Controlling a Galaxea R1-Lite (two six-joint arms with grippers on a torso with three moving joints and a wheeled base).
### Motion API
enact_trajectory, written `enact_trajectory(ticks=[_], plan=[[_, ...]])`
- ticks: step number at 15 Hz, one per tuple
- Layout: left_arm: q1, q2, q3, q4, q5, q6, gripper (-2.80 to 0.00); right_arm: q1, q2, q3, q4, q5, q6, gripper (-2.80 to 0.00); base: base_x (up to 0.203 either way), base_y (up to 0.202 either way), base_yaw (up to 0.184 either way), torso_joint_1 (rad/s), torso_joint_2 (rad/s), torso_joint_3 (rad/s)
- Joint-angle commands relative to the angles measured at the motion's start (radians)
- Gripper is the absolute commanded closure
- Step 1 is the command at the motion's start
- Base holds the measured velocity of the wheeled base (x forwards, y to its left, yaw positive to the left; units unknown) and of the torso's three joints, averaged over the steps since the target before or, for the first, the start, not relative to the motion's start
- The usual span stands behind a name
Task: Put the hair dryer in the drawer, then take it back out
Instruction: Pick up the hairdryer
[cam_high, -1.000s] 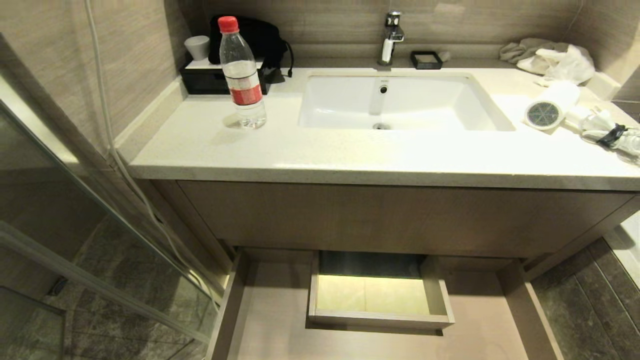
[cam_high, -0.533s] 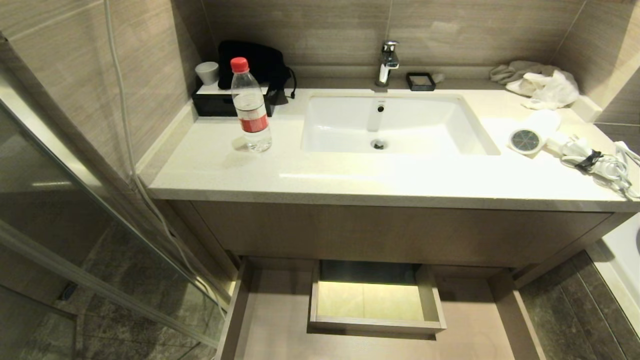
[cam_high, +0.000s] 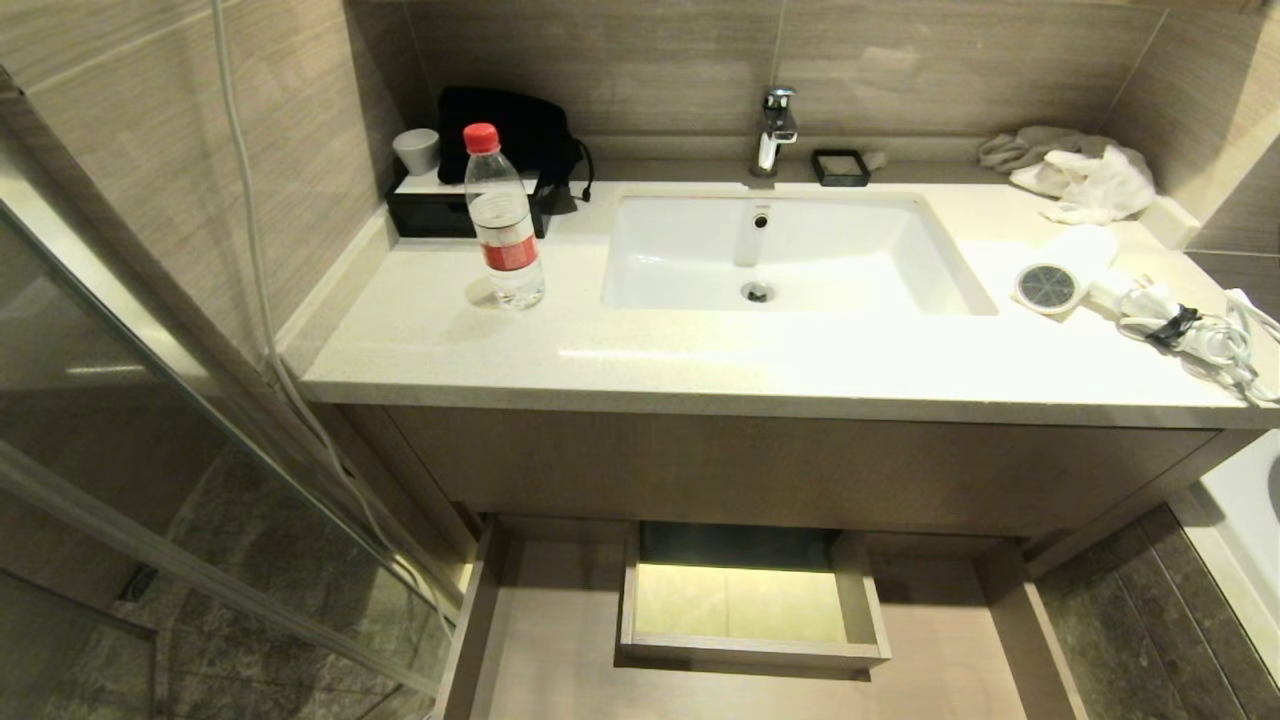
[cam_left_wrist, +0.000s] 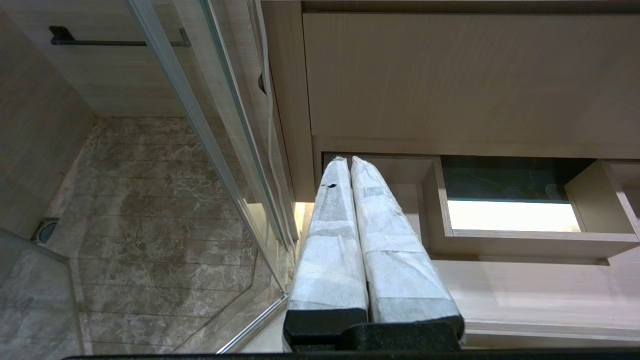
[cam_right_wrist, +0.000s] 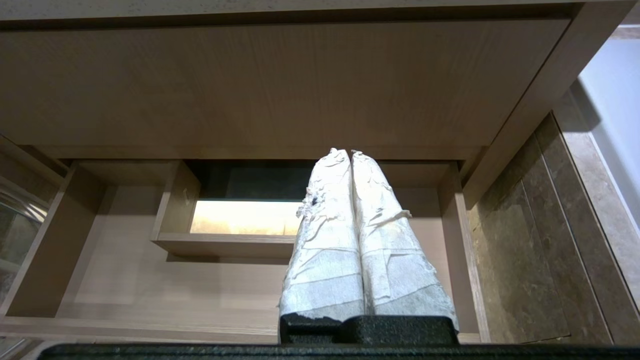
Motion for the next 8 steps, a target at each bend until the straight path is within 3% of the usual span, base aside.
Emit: enact_trajectory(ticks=[1,4,8], plan=[[0.0,0.0,0.0,0.0,0.0,0.0,0.0,0.0,0.002,0.002,-0.001,0.002,-0.001,0.0,0.0,0.0,0.0,0.0,0.0,0.0],[0.0,0.0,0.0,0.0,0.0,0.0,0.0,0.0,0.002,0.002,-0.002,0.002,0.0,0.0,0.0,0.0,0.0,0.036,-0.02,0.025],[0.0,0.0,0.0,0.0,0.0,0.0,0.0,0.0,0.002,0.002,-0.004,0.003,-0.007,0.0,0.0,0.0,0.0,0.282,-0.12,0.159]])
